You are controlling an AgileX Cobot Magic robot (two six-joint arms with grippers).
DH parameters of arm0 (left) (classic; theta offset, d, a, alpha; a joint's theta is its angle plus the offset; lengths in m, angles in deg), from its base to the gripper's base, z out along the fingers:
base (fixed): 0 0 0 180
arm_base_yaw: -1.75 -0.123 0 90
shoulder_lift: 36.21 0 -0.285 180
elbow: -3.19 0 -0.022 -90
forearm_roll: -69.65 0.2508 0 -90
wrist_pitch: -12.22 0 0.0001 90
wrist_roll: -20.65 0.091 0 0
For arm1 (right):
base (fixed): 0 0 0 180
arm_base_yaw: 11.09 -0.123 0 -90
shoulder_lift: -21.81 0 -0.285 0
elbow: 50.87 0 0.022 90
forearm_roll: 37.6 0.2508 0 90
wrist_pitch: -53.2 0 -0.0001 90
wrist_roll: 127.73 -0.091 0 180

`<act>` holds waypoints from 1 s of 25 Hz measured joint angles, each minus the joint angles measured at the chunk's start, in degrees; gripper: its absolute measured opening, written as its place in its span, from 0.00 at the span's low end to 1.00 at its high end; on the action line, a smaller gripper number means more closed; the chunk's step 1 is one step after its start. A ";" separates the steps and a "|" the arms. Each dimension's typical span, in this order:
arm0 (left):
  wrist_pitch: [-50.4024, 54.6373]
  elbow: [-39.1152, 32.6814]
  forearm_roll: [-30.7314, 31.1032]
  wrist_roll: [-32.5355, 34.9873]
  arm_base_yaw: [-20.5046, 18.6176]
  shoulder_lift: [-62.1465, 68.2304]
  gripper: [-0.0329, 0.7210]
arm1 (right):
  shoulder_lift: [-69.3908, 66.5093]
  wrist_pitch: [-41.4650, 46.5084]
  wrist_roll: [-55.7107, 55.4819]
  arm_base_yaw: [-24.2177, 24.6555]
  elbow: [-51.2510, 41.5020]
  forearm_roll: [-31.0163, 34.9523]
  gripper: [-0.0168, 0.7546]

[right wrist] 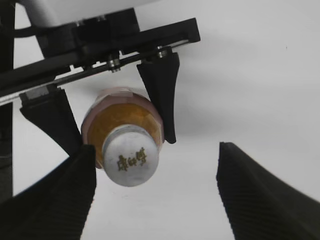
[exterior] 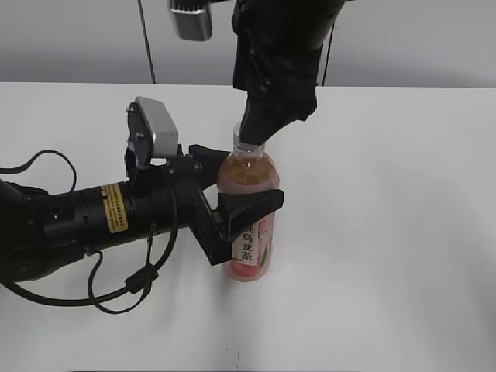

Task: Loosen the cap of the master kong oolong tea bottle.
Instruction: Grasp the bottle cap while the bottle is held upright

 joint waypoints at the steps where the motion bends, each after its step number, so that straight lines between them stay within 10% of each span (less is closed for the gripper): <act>1: 0.00 0.00 0.00 0.00 0.00 0.00 0.66 | 0.00 0.00 -2.44 0.00 0.06 0.06 0.76; 25: -0.05 0.00 -0.38 0.00 0.00 0.00 0.66 | 0.00 0.00 -51.74 0.00 0.06 0.25 0.69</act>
